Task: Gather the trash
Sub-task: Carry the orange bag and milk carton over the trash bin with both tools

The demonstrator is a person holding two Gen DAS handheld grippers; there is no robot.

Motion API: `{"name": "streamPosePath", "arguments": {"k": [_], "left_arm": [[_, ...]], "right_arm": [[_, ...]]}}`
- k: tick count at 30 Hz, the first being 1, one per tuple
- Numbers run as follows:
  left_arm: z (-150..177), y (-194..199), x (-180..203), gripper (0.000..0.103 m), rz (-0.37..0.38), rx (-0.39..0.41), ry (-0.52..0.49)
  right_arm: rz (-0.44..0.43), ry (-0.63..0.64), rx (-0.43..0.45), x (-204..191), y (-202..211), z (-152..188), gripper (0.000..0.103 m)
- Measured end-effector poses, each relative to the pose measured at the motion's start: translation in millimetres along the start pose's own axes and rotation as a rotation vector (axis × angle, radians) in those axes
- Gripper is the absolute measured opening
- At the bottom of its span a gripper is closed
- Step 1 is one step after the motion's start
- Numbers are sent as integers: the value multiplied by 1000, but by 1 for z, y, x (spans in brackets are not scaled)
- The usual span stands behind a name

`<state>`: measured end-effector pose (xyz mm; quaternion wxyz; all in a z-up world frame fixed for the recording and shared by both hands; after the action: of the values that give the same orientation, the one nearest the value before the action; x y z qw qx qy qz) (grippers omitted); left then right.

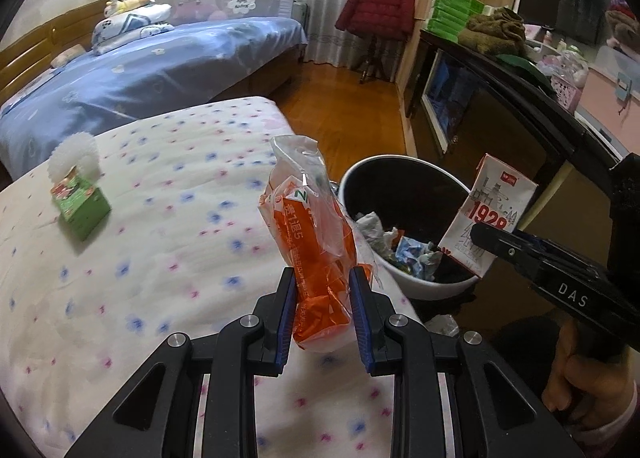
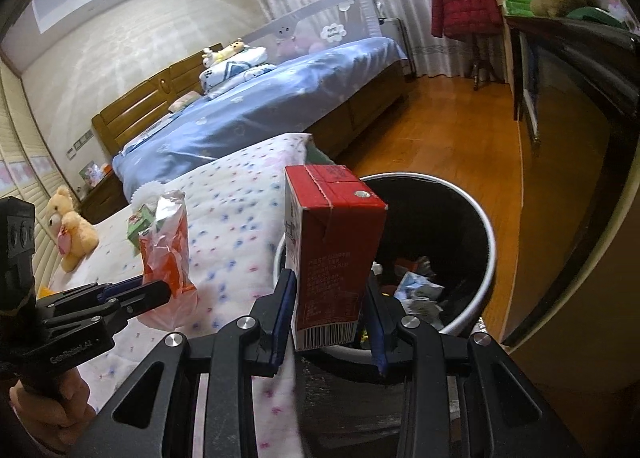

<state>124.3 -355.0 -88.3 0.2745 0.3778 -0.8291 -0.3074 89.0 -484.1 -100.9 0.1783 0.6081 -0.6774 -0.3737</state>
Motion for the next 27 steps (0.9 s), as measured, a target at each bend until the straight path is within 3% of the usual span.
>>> {"name": "streamPosePath", "arguments": {"k": [27], "left_arm": [[-26,-49,37,25,17,-48,-71]], "right_arm": [[66,-54,-39,51,-20,-11,33]]}}
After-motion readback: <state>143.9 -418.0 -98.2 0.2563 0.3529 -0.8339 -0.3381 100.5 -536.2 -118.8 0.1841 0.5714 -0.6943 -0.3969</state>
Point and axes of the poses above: each gripper's, at about its wrist camera, not at the fingertips, and y roughly against the way its jaws point, x to its right, z to its underside, the point moved 7 cm from there along -y, roughly the way its jaws point, and after that the axes turned 5 degrees about z, right-handed, at the moved point
